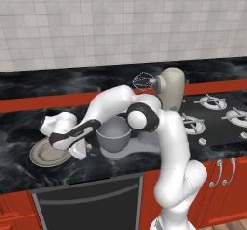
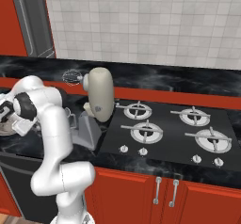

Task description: Add butter and sugar cubes to the stand mixer bowl and then turn on the stand mixer to begin making frosting.

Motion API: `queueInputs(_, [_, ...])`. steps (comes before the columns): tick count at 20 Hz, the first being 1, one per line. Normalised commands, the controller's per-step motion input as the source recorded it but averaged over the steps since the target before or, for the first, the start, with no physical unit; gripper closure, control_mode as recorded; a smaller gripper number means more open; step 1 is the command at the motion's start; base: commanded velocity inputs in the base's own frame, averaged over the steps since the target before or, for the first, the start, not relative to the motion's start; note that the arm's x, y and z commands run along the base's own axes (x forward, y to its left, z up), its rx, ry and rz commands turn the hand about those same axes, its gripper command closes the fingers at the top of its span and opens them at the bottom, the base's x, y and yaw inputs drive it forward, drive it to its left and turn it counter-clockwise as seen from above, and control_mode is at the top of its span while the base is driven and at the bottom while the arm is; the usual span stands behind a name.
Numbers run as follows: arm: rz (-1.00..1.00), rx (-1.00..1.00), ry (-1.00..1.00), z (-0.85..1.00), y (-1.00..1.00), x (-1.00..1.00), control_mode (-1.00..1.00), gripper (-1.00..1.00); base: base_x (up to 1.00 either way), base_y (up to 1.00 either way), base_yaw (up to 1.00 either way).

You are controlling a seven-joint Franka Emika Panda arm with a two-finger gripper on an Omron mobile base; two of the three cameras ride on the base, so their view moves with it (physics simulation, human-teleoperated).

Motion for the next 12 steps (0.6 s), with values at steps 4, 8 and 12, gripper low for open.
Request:
queueInputs(4, [0.0, 0.05, -0.16, 1.0, 0.0, -0.49, -1.0, 1.0, 0.0, 0.0, 0.0])
queueInputs(8, [0.0, 0.05, -0.11, 1.0, -0.03, -0.23, -1.0, 1.0, 0.0, 0.0, 0.0])
queueInputs(12, [-0.03, 0.03, -0.04, 1.0, -0.29, 0.0, -1.0, 1.0, 0.0, 0.0, 0.0])
